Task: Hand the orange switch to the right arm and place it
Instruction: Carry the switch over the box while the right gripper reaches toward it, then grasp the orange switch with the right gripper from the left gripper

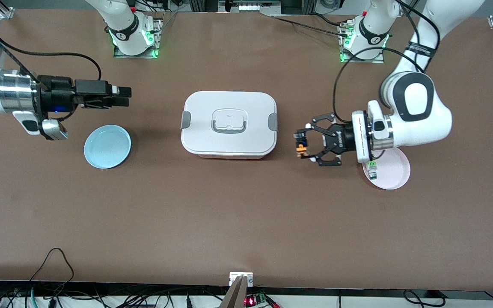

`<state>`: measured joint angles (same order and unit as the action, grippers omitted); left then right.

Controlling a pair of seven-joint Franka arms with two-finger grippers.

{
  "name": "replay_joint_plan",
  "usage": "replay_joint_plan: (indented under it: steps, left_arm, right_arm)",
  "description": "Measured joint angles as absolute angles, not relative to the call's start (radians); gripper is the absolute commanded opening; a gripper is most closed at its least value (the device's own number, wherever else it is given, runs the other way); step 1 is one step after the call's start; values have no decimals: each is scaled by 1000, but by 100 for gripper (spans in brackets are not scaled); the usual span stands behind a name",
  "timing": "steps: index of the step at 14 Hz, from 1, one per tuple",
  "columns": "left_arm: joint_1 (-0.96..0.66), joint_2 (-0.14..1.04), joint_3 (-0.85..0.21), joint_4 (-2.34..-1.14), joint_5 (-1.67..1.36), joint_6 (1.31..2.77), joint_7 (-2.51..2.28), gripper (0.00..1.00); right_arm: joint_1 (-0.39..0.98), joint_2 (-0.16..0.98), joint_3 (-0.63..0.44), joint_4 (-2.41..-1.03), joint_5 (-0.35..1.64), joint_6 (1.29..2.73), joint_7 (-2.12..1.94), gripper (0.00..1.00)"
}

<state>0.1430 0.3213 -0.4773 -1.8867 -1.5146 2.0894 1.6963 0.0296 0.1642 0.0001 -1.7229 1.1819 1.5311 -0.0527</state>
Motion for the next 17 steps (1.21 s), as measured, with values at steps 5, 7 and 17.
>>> replay_joint_plan:
  steps: [5,7,17]
  left_arm:
    - [-6,322,-525,-1849,-1802,2098,1652,0]
    - [-39,323,-528,-1849,-1834,2131,1650,0]
    - [-121,325,-577,-1773,-1838,2325,1543,0]
  right_arm:
    - [100,221,5,-1751,1364,1620,-72,100]
    - [135,221,7,-1780,1406,1660,-77,100]
    - [181,220,232,-1890,1609,1950,-48,100]
